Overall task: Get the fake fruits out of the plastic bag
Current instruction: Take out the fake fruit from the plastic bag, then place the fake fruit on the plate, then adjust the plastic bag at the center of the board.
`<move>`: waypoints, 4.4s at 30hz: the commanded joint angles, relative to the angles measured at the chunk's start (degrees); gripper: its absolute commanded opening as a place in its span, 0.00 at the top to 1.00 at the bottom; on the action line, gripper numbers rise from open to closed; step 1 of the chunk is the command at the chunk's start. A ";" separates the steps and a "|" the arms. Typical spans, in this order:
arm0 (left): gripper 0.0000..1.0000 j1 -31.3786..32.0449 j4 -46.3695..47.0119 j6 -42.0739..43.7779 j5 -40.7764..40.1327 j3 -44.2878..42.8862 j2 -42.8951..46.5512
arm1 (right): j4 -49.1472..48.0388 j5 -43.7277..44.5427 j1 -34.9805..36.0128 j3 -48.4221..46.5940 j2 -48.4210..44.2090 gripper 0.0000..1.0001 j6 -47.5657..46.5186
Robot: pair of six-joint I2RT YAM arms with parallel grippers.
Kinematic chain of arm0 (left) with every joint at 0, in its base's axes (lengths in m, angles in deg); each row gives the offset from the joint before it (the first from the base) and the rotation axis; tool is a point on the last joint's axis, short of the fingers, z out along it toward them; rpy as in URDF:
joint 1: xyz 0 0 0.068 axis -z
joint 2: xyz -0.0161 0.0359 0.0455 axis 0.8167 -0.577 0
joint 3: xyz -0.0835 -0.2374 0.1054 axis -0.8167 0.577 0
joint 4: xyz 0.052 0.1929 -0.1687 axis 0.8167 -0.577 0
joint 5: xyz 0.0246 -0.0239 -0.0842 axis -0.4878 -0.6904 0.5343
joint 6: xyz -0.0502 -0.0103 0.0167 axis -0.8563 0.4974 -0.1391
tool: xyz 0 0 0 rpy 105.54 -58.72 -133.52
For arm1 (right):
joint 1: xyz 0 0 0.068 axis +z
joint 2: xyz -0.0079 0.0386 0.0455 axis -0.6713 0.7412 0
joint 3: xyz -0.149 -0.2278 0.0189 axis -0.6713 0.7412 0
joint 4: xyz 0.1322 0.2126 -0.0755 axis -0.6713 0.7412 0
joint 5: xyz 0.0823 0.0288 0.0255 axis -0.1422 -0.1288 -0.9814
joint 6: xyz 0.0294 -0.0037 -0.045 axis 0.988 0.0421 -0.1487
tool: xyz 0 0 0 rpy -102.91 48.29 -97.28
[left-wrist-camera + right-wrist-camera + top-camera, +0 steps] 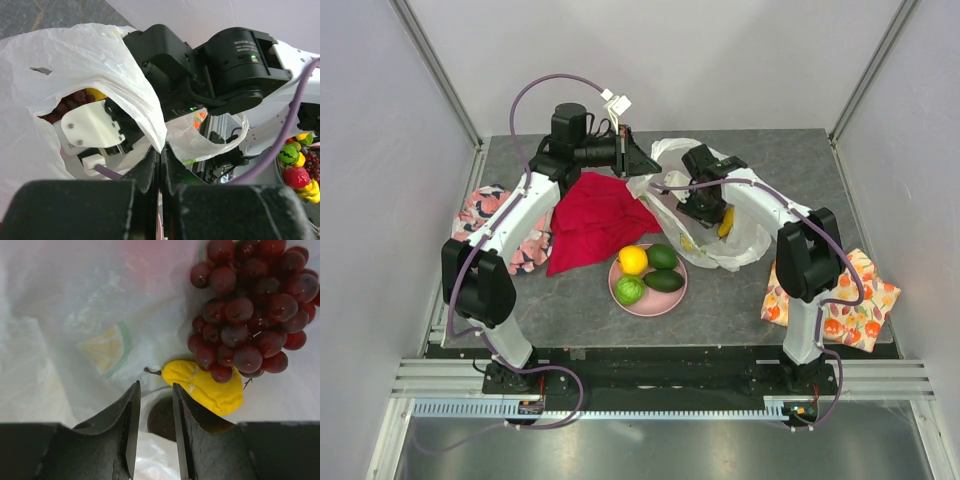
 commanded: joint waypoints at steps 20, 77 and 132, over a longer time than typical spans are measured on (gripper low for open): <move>0.98 0.17 -0.02 2.20 -0.52 -1.30 0.02 | -8.93 15.18 -7.07 3.75 5.39 0.02 12.10; 0.48 -13.10 -4.24 5.63 -8.60 5.20 23.22 | 2.23 -26.13 21.41 15.44 -19.84 0.43 38.47; 0.98 1.93 -28.15 35.33 -6.17 3.00 6.95 | 16.19 4.63 3.30 33.09 -38.63 0.09 4.11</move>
